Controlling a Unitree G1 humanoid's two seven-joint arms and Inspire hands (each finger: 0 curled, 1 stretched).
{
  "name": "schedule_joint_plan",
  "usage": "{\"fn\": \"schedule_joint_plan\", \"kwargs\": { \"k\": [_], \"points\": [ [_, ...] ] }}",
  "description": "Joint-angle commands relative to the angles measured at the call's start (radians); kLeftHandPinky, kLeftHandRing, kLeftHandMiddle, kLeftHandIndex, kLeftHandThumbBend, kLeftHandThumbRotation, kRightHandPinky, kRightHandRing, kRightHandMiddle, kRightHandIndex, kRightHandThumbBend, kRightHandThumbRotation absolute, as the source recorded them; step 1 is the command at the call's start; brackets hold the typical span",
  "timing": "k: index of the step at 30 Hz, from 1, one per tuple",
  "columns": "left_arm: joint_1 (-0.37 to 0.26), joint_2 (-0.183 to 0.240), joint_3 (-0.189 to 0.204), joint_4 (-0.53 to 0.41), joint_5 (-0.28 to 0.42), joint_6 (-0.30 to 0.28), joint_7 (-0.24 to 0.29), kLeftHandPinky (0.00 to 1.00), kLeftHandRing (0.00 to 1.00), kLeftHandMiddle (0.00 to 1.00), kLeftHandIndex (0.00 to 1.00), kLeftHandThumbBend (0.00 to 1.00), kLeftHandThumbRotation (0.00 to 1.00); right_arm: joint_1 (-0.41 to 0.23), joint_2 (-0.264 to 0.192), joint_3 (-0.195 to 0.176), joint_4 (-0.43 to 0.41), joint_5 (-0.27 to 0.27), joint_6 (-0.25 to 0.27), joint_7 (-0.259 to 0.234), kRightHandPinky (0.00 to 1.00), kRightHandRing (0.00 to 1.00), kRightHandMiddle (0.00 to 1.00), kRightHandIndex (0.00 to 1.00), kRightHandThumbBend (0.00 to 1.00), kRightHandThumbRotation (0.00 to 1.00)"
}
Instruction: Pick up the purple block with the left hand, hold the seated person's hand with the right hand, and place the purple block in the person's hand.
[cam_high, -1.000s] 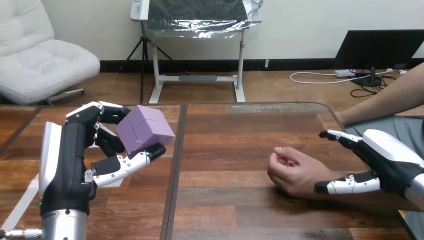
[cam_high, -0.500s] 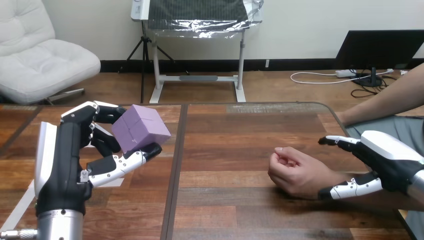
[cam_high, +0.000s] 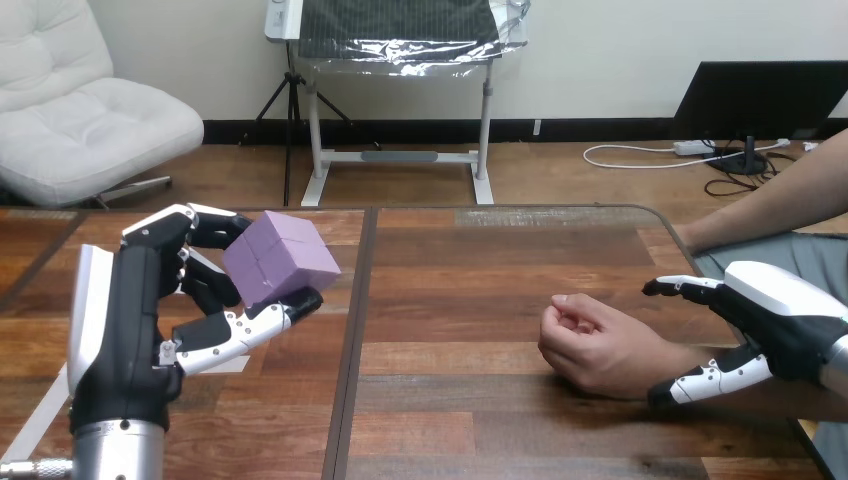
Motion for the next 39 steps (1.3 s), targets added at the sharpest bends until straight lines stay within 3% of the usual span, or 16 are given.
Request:
{"fn": "schedule_joint_plan", "kwargs": {
  "k": [1,20,30,39],
  "points": [
    [-0.042,0.000,0.015,-0.038,-0.009,-0.031,-0.003,0.25,0.30,0.35,0.41,0.58,0.00,-0.074,-0.059,0.010,0.012,-0.016,0.020,-0.013,0.91,0.89,0.90,0.89,1.00,0.49],
    [-0.042,-0.003,0.023,-0.042,-0.012,-0.026,-0.016,0.25,0.30,0.35,0.41,0.58,0.00,-0.109,-0.089,0.068,0.068,-0.056,0.021,0.007,0.90,0.89,0.89,0.89,1.00,0.43],
    [-0.041,-0.005,0.029,-0.041,-0.015,-0.032,-0.014,0.25,0.30,0.35,0.41,0.58,0.00,-0.118,-0.095,0.105,0.089,-0.076,0.036,0.044,0.91,0.89,0.90,0.89,1.00,0.39],
    [-0.040,-0.007,0.036,-0.045,-0.016,-0.033,-0.014,0.24,0.29,0.35,0.40,0.58,0.00,-0.104,-0.085,0.112,0.087,-0.061,0.048,0.076,0.86,0.88,0.89,0.88,1.00,0.34]
  ]
}}
